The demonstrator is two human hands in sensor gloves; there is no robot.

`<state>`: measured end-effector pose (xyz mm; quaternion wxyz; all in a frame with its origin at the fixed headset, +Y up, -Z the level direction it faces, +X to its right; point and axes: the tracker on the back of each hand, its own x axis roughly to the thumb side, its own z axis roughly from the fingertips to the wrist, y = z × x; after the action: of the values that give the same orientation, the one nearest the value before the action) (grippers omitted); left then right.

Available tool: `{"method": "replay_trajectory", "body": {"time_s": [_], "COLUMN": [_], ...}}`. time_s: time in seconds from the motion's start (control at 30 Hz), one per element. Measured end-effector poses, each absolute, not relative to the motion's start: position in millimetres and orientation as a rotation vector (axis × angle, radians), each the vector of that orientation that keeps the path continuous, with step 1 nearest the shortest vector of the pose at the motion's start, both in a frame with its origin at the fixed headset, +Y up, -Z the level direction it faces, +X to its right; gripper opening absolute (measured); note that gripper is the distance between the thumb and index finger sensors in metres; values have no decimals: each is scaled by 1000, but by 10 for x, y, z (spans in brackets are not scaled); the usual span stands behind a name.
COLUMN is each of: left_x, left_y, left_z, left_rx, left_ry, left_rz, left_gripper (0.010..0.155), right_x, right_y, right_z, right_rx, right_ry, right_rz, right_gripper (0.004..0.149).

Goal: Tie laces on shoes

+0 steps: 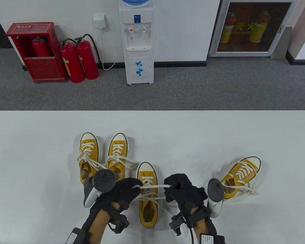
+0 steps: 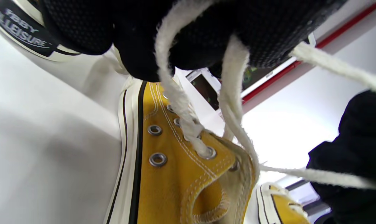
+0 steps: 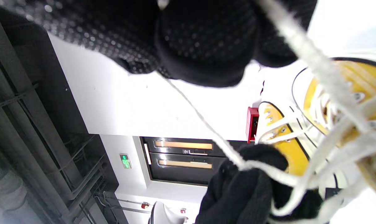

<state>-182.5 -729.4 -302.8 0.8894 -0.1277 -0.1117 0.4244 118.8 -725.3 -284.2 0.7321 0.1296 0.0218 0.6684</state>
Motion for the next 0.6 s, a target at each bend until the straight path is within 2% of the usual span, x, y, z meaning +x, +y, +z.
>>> {"method": "replay_trajectory", "body": {"time_s": [0.33, 0.5, 0.6], "left_x": [-2089, -2172, -2182], "left_y": [-7431, -7489, -7496], "left_z": [-2936, -2912, -2904], "left_rx": [-207, -220, -238], "left_ry": [-157, -88, -98], "left_rz": [1083, 1233, 1389], "left_gripper": [41, 39, 37], "right_x": [1250, 1302, 1306], "right_y": [-7331, -7379, -7407], "right_z": [-2850, -2860, -2870], "right_rx": [210, 158, 148], "right_ry": [0, -24, -13], "right_rz": [1440, 1414, 1425], "right_gripper": [40, 41, 42]}}
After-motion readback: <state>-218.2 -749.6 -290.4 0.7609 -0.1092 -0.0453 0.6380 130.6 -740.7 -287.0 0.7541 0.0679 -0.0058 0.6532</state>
